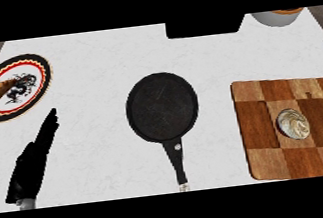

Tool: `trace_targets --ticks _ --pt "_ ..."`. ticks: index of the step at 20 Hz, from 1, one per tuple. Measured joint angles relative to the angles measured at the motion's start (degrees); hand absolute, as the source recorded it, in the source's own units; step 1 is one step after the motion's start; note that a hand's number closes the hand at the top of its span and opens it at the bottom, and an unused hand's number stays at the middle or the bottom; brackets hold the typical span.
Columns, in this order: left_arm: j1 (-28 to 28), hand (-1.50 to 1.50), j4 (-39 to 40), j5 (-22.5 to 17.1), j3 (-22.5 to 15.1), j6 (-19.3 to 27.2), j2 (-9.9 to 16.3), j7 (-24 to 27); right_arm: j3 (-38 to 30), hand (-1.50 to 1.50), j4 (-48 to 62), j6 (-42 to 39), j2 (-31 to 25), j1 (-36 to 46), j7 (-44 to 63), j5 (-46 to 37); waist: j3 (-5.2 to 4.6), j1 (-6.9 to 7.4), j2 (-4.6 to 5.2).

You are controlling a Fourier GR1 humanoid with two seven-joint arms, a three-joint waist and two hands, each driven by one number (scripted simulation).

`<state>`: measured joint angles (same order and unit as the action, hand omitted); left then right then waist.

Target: Pick the cupcake from the cutting board and place it in the pan

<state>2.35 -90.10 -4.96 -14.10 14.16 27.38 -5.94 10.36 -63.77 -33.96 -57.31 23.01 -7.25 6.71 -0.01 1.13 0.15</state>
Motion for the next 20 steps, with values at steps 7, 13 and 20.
trace_targets --ticks 7,13,20 --pt "0.32 0.00 -1.67 2.10 0.09 0.17 -1.61 -1.84 2.84 -1.50 -2.89 -5.21 4.02 5.62 9.61 -3.79 -0.02 -0.40 -0.12" --pt "1.13 0.00 0.08 2.74 1.53 -0.96 -2.80 -0.03 4.63 -1.50 -5.17 -9.66 8.00 8.84 17.83 -6.27 -0.04 -0.66 -0.16" --pt "0.92 0.00 -1.93 3.24 2.58 -2.06 -3.13 -2.30 8.40 -1.50 -8.35 -14.32 11.03 10.38 25.14 -11.45 -0.02 -0.69 -0.19"
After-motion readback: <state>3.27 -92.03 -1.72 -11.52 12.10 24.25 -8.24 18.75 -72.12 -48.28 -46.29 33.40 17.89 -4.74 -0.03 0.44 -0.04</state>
